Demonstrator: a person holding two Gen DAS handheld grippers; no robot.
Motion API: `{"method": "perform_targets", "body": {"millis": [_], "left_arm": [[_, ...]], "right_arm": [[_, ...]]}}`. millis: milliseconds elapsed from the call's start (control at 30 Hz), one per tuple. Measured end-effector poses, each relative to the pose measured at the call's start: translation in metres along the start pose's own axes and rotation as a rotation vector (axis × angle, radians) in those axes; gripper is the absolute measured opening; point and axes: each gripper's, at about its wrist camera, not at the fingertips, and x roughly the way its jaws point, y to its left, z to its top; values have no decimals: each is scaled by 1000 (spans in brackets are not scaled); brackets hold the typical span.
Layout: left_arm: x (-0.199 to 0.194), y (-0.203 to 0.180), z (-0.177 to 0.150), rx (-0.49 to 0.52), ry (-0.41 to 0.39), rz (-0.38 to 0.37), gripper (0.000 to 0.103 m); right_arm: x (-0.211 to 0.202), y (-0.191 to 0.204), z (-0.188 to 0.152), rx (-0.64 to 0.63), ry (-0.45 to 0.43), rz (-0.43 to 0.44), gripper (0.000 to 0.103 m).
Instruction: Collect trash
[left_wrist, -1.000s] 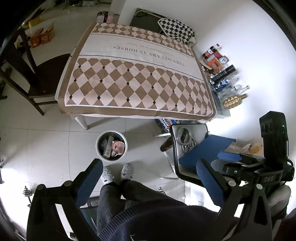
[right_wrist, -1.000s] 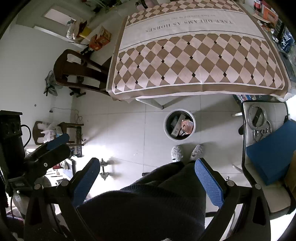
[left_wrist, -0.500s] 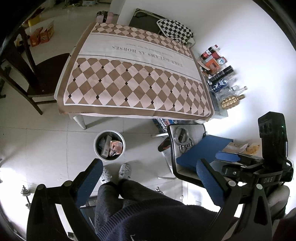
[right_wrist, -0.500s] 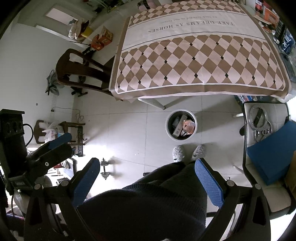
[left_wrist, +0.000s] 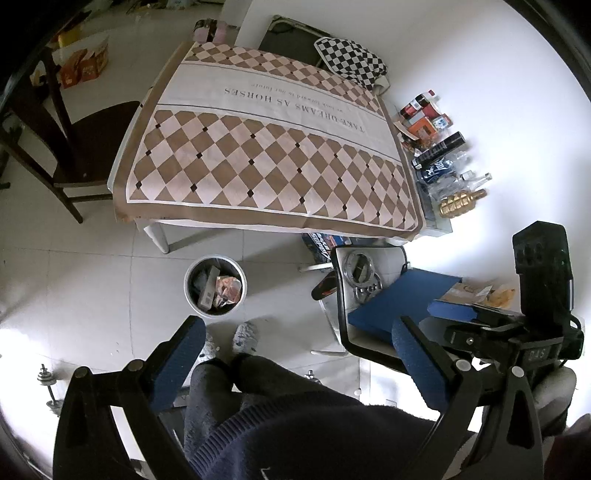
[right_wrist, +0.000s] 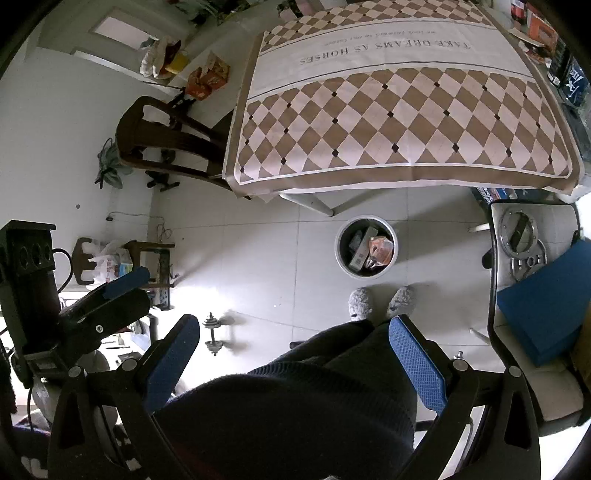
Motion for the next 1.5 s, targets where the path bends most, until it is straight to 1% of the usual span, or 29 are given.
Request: {"method": "perform_targets", "body": {"millis": [467,667,1500], "left_arm": [[-1,6,0,5,6,-5,103],[-2,-1,-4,2,6,-1,103],[0,-1,-4,-8,1,-2,103]], "right_arm": [[-2,2,0,-10,5,3,103],[-2,2,0,-10,6,4,103],[-3,0,-1,-11,7,8,103]]}}
